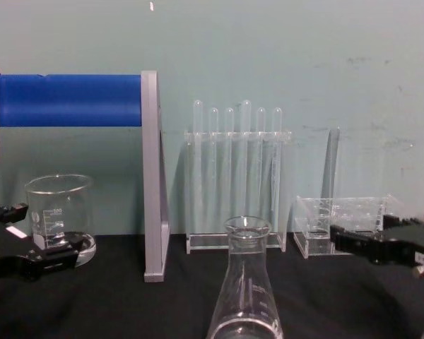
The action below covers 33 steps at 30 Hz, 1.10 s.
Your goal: Grasp the erlenmeyer flask with one hand, shake it three times, then place it back.
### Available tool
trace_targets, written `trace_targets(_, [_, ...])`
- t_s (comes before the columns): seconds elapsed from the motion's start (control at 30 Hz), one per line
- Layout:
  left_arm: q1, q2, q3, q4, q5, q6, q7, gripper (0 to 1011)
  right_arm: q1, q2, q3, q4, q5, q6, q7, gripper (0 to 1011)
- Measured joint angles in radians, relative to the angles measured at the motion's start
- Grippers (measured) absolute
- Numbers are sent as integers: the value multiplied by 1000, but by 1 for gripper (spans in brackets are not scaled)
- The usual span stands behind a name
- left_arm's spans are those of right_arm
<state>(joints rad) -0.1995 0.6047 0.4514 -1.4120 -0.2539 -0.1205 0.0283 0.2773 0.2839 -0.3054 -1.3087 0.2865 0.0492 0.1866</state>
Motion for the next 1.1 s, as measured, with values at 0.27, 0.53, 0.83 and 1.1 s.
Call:
trace_targets(0.27, [0, 0, 0, 0, 0, 0, 0, 1001, -8, -16, 9, -1, -23, 28, -11, 1000])
trace_targets(0.53, [0, 0, 0, 0, 0, 0, 0, 1001, -9, -15, 9, -2, -24, 29, -11, 1000])
trace_targets(0.83, [0, 0, 0, 0, 0, 0, 0, 1001, -8, -14, 8, -3, -23, 26, -10, 1000])
trace_targets(1.1, [0, 0, 0, 0, 0, 0, 0, 1001, -8, -13, 8, -3, -22, 25, -10, 1000])
